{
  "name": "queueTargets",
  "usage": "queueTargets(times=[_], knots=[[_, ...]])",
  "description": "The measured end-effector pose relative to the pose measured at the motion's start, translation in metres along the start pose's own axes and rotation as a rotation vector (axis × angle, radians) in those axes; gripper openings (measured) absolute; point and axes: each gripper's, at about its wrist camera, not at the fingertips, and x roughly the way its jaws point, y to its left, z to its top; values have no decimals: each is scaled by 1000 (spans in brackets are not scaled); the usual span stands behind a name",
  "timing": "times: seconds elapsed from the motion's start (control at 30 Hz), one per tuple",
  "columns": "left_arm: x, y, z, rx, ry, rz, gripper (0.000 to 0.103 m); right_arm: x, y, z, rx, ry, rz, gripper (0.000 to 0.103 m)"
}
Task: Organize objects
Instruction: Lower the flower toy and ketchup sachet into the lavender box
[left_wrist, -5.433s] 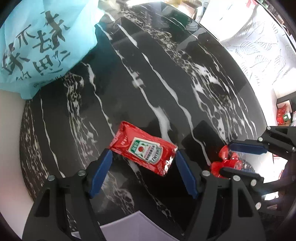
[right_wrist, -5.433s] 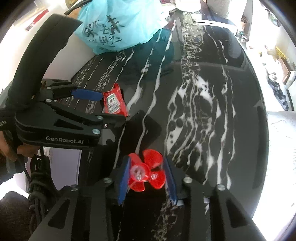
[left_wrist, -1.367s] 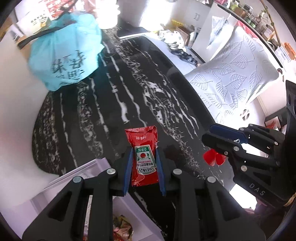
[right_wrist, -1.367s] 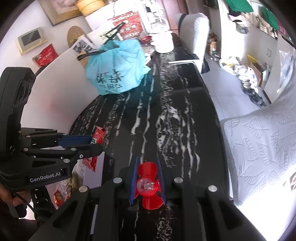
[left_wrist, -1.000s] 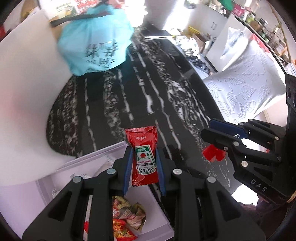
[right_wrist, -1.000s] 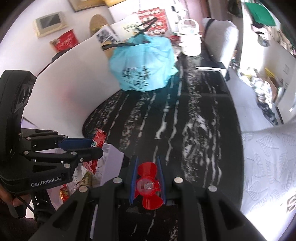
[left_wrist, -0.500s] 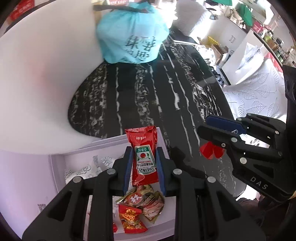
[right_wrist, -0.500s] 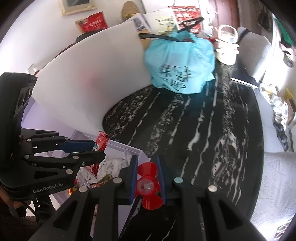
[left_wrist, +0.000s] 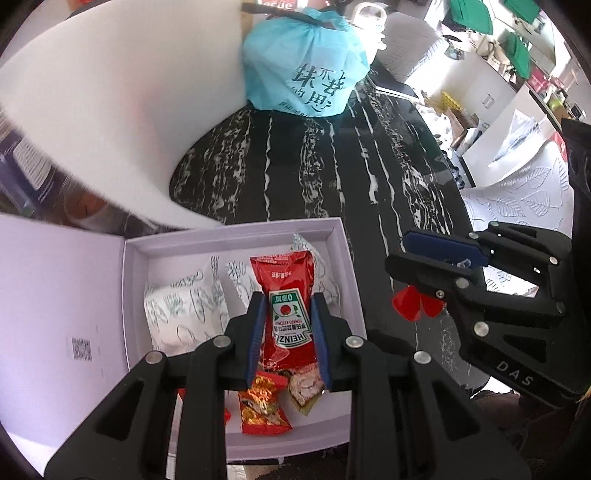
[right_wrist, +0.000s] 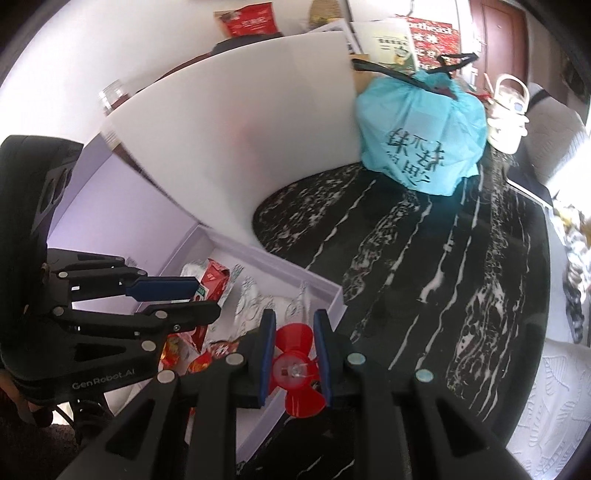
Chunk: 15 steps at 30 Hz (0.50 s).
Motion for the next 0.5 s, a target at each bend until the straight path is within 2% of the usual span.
queueTargets(times=[0.5], knots=[[-14,11,-49,-141,-22,67,23,8,38,-15,-156,45,99,20]])
